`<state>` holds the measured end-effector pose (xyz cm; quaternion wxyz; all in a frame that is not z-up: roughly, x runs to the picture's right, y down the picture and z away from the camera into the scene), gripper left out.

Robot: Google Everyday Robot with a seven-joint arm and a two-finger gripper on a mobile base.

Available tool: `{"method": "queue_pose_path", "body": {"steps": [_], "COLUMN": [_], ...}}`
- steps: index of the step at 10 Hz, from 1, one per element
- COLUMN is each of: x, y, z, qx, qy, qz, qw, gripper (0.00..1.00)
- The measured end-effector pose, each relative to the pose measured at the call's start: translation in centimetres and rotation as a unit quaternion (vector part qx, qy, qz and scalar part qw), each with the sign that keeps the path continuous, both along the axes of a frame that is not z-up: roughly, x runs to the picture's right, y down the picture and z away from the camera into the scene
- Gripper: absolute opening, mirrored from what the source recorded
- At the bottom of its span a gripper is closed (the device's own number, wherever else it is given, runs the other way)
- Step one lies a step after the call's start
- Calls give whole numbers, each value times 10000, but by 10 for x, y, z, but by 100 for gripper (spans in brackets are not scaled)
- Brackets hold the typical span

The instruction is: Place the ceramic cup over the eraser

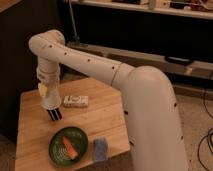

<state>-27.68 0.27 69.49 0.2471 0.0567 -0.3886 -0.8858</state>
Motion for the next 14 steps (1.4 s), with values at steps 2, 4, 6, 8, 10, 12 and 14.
{"method": "queue_pose_path", "body": {"steps": [2,4,6,8,10,12,14], "x": [-8,-11,-14,-16,-16,-17,-17], "y": [6,10,14,19,22,27,27], "z": [6,10,14,18,22,27,30], "qx": [-63,-94,-123,-140,-166,-178,-143], "qy": [-30,-22,-15,-5,4,45,107], "qz": [-38,-67,-106,-138,-125,-110,-62], "qw": [10000,9999,9999,9998,9998,9998,9998], "gripper": [18,37,57,77,80,80,80]}}
